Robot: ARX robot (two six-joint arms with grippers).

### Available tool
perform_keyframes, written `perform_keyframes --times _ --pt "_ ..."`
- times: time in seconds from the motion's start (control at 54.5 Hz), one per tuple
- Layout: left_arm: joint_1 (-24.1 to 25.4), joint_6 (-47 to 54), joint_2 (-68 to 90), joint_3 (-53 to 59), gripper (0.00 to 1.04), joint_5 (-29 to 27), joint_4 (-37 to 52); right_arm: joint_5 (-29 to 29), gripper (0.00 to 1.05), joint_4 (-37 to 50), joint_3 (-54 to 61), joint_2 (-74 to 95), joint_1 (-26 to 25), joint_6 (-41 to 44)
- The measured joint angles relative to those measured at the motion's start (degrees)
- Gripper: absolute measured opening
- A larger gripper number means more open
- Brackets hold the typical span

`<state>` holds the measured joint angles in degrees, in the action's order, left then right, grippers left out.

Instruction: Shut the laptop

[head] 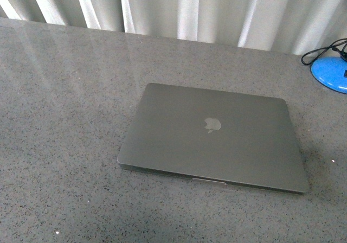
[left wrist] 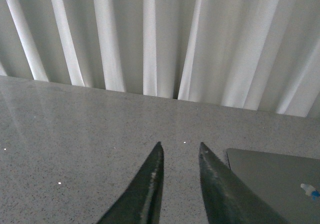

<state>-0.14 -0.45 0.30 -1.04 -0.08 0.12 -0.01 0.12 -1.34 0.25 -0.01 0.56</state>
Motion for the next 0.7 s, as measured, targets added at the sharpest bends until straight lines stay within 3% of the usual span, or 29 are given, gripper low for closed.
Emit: perform_keyframes --times 0.44,0.477,0.697 --pt "0.0 0.0 -0.1 0.0 0.99 0.0 0.0 0.0 0.91 0.0 0.0 0.0 0.0 0.0" --pt "0.0 0.1 -0.1 0.0 0.99 0.0 0.0 0.0 0.96 0.0 0.0 0.0 0.0 -0.1" --pt "0.0 0.1 -0.1 0.0 0.98 0.0 0.0 0.0 0.95 0.0 0.0 0.0 0.0 -0.2"
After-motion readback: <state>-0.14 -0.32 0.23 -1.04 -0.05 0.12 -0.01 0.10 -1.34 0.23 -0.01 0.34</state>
